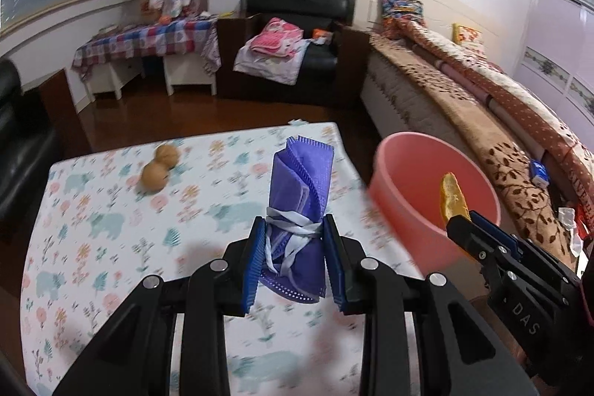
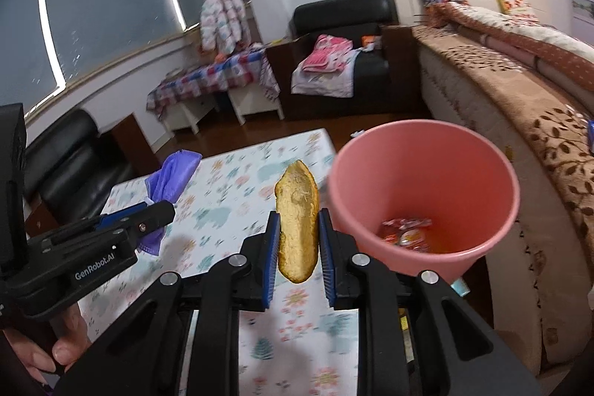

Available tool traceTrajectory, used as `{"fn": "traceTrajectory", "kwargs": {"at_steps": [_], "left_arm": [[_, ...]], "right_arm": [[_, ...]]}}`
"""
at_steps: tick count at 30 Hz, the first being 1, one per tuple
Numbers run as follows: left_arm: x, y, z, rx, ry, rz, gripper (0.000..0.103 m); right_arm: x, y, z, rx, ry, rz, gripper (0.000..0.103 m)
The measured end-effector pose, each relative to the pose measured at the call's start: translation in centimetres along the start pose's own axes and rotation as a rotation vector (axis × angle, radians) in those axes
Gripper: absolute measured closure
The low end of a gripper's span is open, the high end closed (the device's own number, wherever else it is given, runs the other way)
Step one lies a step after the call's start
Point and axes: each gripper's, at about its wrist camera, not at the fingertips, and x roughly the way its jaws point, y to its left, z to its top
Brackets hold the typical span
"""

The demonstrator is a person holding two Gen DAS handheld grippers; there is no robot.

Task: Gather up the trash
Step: 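Carry the purple cloth and orange peel with both tools over the bucket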

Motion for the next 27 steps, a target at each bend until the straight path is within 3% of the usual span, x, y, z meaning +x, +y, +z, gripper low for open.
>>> {"fn": "traceTrajectory", "kwargs": {"at_steps": [13, 27], "left_arm": [[2.2, -7.6, 2.4, 0.092, -0.031, -0.074, 0.073], [6.0, -11.5, 3.7, 0.127, -0.001, -0.129, 0.073]], "right_arm": [[-1.6, -6.1, 2.5, 0.059, -0.077, -0.089, 0.082], [-0.4, -10.3, 3.4, 0.137, -0.071, -0.146, 0.082]]}}
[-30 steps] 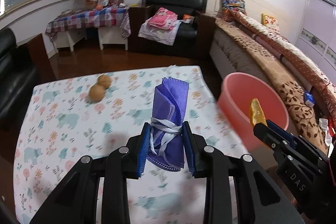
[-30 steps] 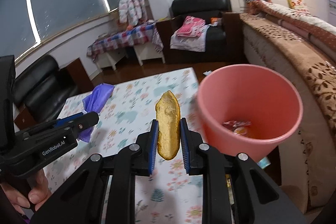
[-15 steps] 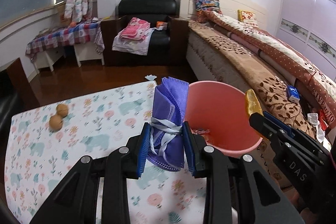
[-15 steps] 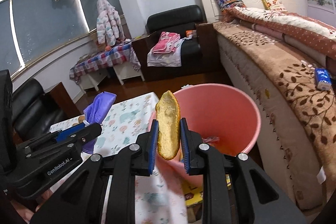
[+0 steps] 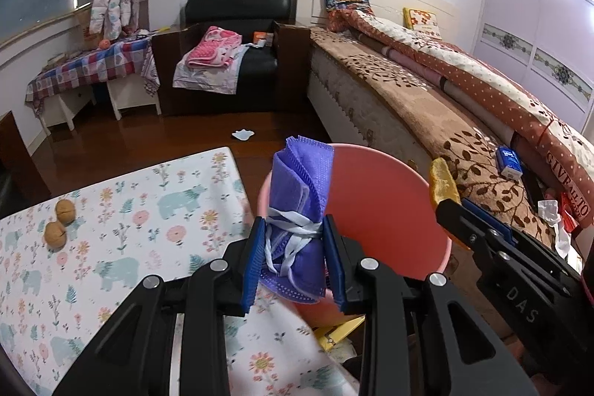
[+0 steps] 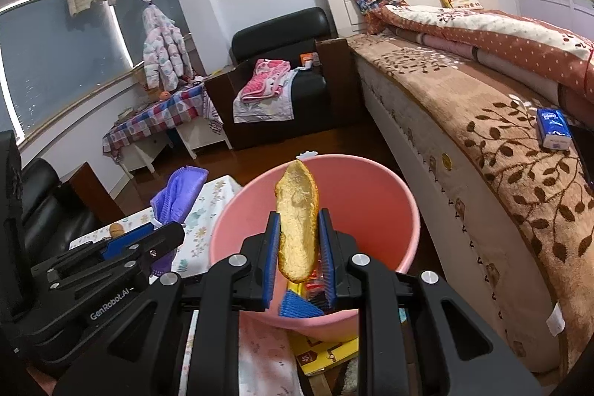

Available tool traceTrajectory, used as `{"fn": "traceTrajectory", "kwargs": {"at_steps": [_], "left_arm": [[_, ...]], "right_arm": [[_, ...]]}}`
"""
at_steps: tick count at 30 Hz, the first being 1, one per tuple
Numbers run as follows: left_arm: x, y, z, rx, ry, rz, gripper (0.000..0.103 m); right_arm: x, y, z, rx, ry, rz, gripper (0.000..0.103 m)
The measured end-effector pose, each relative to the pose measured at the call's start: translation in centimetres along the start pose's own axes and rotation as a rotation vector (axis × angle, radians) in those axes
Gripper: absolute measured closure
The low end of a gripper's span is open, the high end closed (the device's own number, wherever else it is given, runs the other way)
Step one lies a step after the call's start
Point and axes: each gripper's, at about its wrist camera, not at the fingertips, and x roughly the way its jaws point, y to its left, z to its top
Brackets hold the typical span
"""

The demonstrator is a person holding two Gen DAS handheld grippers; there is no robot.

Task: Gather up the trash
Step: 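Carry the purple cloth and orange peel with both tools over the bucket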

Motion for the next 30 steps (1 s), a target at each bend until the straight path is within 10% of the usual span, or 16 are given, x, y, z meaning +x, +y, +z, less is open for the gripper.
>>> {"fn": "traceTrajectory", "kwargs": {"at_steps": [30], "left_arm": [[6.3, -1.9, 0.0, 0.048, 0.096, -0.06, 0.072]], "right_arm": [[6.0, -3.0, -0.9, 0.066, 0.136, -0.042, 0.082]]}}
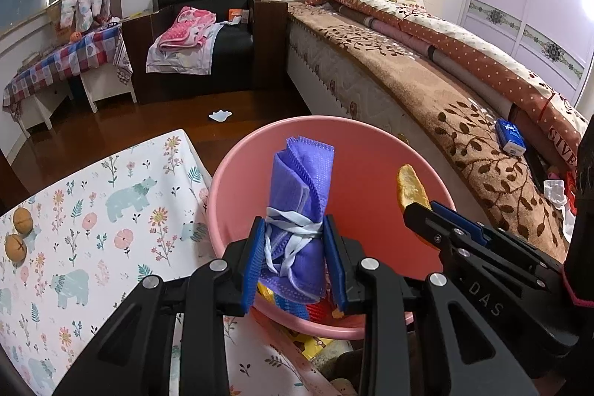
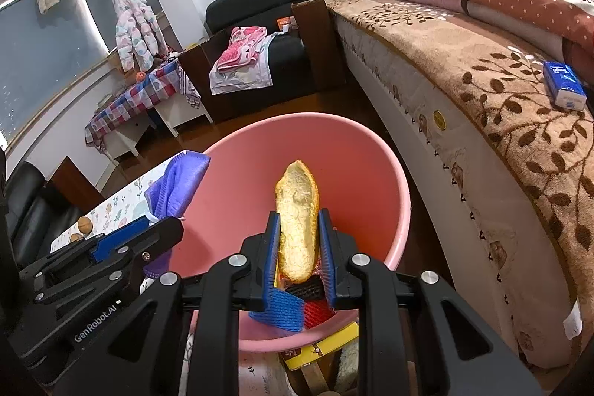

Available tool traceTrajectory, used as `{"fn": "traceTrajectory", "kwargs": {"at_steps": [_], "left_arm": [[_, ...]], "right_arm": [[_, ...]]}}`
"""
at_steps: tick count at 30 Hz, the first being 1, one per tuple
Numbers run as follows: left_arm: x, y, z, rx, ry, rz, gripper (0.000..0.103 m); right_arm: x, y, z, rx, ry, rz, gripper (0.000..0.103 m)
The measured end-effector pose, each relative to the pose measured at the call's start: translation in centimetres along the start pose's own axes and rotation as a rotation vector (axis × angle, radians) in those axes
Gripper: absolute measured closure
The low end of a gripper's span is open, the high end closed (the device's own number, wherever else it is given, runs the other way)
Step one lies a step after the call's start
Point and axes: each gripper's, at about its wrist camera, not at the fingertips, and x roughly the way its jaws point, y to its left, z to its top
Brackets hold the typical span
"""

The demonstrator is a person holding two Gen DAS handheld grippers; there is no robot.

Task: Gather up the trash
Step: 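Carry the purple cloth and orange peel with both tools over the bucket, then open both tools to drop the cloth and peel into the bucket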

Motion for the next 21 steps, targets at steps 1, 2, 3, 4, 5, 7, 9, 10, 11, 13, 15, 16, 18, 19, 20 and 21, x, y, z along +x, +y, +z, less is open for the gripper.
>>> {"fn": "traceTrajectory", "kwargs": {"at_steps": [1, 2, 3, 4, 5, 7, 9, 10, 11, 13, 15, 16, 18, 19, 20, 21], "left_arm": [[0.0, 0.0, 0.0, 0.0, 0.001, 0.0, 0.072], [0.1, 0.0, 0.0, 0.0, 0.003, 0.001, 0.072], [0.2, 0.0, 0.0, 0.0, 0.004, 0.001, 0.072], [0.2, 0.0, -0.1, -0.001, 0.005, 0.001, 0.072], [0.2, 0.0, -0.1, -0.002, 0.006, 0.001, 0.072], [0.5, 0.0, -0.2, -0.002, 0.011, 0.002, 0.072], [0.6, 0.0, -0.2, -0.001, 0.015, 0.002, 0.072], [0.7, 0.0, -0.3, 0.0, 0.016, 0.004, 0.072], [0.8, 0.0, -0.3, 0.0, 0.017, 0.005, 0.072], [0.9, 0.1, -0.4, -0.004, 0.021, 0.005, 0.072], [1.0, 0.2, -0.4, -0.005, 0.025, 0.007, 0.072], [1.1, 0.1, -0.4, -0.003, 0.024, 0.01, 0.072], [1.1, 0.2, -0.4, -0.003, 0.024, 0.011, 0.072], [1.1, 0.2, -0.4, -0.003, 0.024, 0.012, 0.072], [1.2, 0.2, -0.3, -0.002, 0.024, 0.014, 0.072], [1.2, 0.3, -0.3, -0.003, 0.024, 0.014, 0.072]], "right_arm": [[0.0, 0.0, 0.0, 0.0, 0.0, 0.0, 0.082], [0.0, 0.0, 0.0, 0.001, 0.001, 0.001, 0.082], [0.1, 0.0, 0.0, 0.002, 0.003, 0.0, 0.082], [0.2, -0.1, 0.0, 0.003, 0.005, 0.0, 0.082], [0.2, -0.1, 0.0, 0.004, 0.007, -0.001, 0.082], [0.4, -0.2, 0.0, 0.004, 0.01, -0.002, 0.082], [0.5, -0.2, -0.1, 0.004, 0.013, -0.002, 0.082], [0.6, -0.2, -0.1, 0.004, 0.013, -0.002, 0.082], [0.6, -0.2, -0.1, 0.005, 0.014, -0.002, 0.082], [0.7, -0.1, -0.1, 0.004, 0.02, -0.001, 0.082], [1.0, 0.0, -0.1, 0.0, 0.027, -0.003, 0.082], [1.1, 0.0, 0.0, 0.001, 0.029, -0.002, 0.082], [1.2, 0.0, 0.0, 0.002, 0.032, -0.001, 0.082], [1.2, 0.0, 0.0, 0.001, 0.032, -0.002, 0.082], [1.3, 0.0, 0.0, 0.0, 0.034, -0.002, 0.082], [1.4, 0.1, 0.0, 0.001, 0.035, -0.003, 0.082]]}}
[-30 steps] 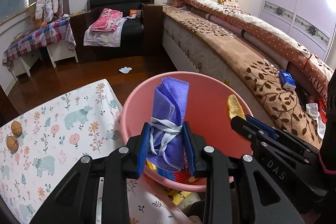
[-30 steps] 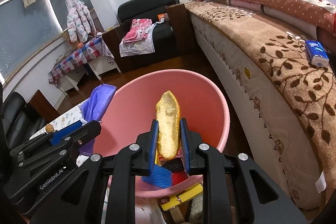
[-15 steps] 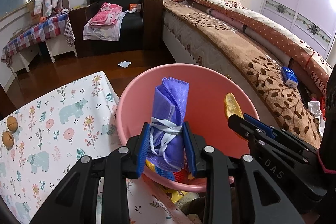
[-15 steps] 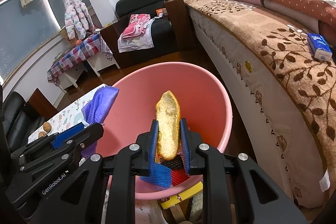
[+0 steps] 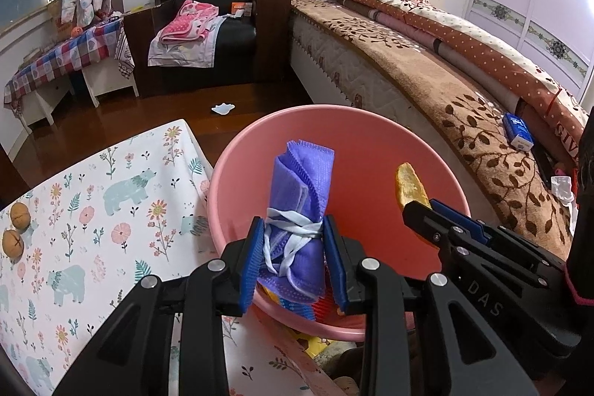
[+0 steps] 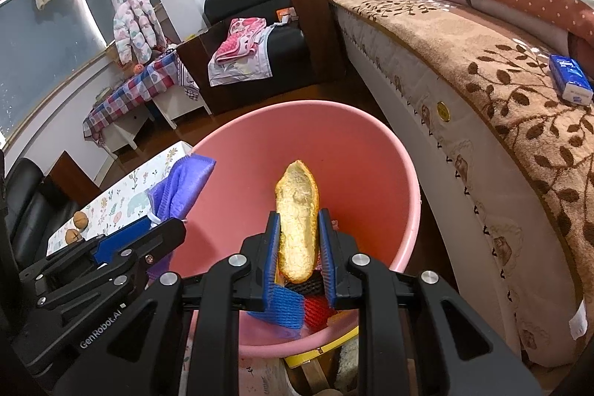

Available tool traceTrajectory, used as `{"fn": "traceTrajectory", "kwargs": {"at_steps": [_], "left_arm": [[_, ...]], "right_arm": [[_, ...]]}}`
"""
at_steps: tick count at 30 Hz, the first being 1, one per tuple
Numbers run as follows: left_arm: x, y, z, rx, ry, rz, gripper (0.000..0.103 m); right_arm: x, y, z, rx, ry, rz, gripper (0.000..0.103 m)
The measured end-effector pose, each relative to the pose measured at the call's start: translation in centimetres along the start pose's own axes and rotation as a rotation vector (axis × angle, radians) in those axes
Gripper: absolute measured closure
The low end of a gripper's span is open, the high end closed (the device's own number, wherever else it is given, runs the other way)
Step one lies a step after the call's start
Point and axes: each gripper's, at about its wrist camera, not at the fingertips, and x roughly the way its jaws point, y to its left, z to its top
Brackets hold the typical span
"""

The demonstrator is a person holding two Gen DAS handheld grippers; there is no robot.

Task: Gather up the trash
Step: 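Open both tools to drop the cloth and peel into the bucket, then pull both open tools back from the bucket over the table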

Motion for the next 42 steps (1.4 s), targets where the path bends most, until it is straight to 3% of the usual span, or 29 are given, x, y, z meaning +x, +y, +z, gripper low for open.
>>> {"fn": "traceTrajectory", "kwargs": {"at_steps": [5, 8, 12, 25, 42], "left_arm": [[0.2, 0.4, -0.1, -0.013, 0.005, -0.005, 0.07], [0.0, 0.6, -0.1, -0.017, -0.004, -0.004, 0.054], [-0.7, 0.8, -0.1, -0.022, -0.025, -0.019, 0.049], [-2.9, 1.2, 0.0, -0.031, -0.061, -0.026, 0.046], [-9.4, 3.8, -1.4, -0.052, -0.157, 0.01, 0.047]], "right_arm": [[0.3, 0.0, -0.1, 0.005, 0.007, -0.001, 0.082], [0.6, -0.1, -0.2, 0.015, 0.021, 0.003, 0.08], [0.8, -0.2, -0.4, 0.027, 0.029, 0.006, 0.072], [-1.1, 0.3, -1.0, 0.019, 0.001, 0.024, 0.057], [-6.3, 4.9, -2.1, -0.086, -0.099, 0.039, 0.051]]}}
